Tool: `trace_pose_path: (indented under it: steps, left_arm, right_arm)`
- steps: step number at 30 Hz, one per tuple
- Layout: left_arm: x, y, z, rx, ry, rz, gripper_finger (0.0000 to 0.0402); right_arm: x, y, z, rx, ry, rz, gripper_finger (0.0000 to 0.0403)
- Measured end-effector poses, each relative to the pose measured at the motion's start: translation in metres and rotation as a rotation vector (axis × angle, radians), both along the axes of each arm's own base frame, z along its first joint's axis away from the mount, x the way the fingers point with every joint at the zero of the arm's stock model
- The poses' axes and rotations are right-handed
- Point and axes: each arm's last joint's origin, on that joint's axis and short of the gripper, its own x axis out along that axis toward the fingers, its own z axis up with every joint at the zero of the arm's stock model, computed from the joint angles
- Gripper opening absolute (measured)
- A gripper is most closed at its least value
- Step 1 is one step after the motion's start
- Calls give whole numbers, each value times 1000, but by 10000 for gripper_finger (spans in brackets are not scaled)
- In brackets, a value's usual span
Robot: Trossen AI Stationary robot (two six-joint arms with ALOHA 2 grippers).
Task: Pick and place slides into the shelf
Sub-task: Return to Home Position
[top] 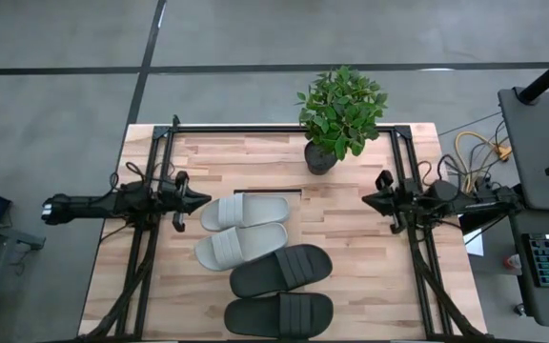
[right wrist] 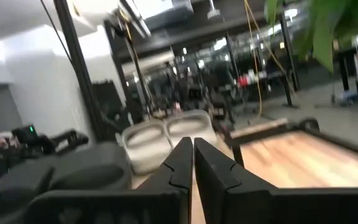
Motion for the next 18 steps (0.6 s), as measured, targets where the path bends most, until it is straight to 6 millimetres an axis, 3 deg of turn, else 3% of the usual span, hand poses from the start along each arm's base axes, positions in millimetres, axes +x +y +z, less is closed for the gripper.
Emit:
trace_pose_path:
  steps: [10,18]
  left_arm:
    - [5,0,-7,19,92,6,0]
    - [8,0,-11,19,138,7,0]
  right_arm:
    - [3,0,-20,47,207,10,8]
    - [3,0,-21,48,220,10,8]
